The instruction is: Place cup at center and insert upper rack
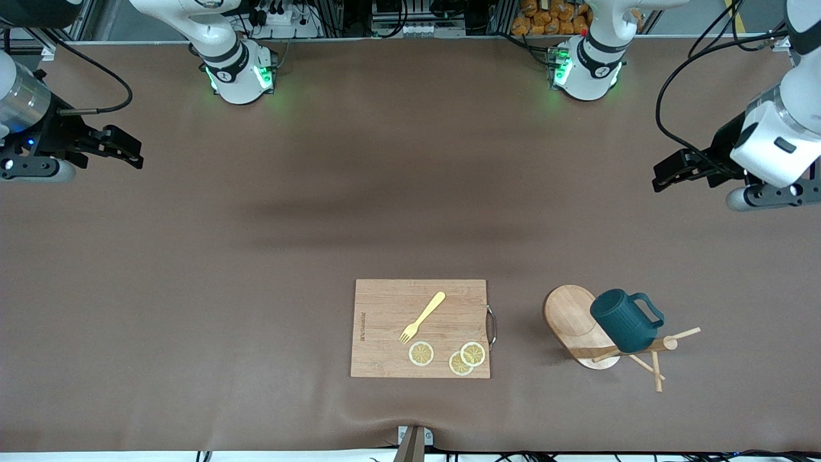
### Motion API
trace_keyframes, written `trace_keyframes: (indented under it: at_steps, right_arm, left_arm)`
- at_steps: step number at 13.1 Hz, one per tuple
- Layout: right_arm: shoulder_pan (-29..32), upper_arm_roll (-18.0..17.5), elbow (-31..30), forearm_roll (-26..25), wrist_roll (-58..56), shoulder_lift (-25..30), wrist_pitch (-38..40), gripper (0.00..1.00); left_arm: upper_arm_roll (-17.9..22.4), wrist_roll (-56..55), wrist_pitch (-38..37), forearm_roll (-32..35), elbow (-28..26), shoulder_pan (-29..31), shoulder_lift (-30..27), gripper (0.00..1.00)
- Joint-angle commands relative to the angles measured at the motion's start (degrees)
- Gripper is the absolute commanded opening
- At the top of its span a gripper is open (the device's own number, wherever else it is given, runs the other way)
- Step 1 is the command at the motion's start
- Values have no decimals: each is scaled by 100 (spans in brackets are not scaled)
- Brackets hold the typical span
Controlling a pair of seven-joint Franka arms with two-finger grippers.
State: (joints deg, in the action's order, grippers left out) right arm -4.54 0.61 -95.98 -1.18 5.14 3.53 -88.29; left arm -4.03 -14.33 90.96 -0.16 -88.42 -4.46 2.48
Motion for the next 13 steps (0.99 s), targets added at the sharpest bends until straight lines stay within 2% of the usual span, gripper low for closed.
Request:
trace_keyframes:
  at_steps: [1,6,13]
  right_arm:
    - [-117,10,-87,-93,189,139,22,100]
    - [-319,10,-87,-111,584,157,83,100]
    - [-311,19,-78,-111,593,148,22,100]
  left_arm:
    - [104,228,475,279,-1000,-72,-827,100]
    - [710,370,422,279,-967,-362,-916,100]
    - [702,343,317,279,-800,-371,-889,100]
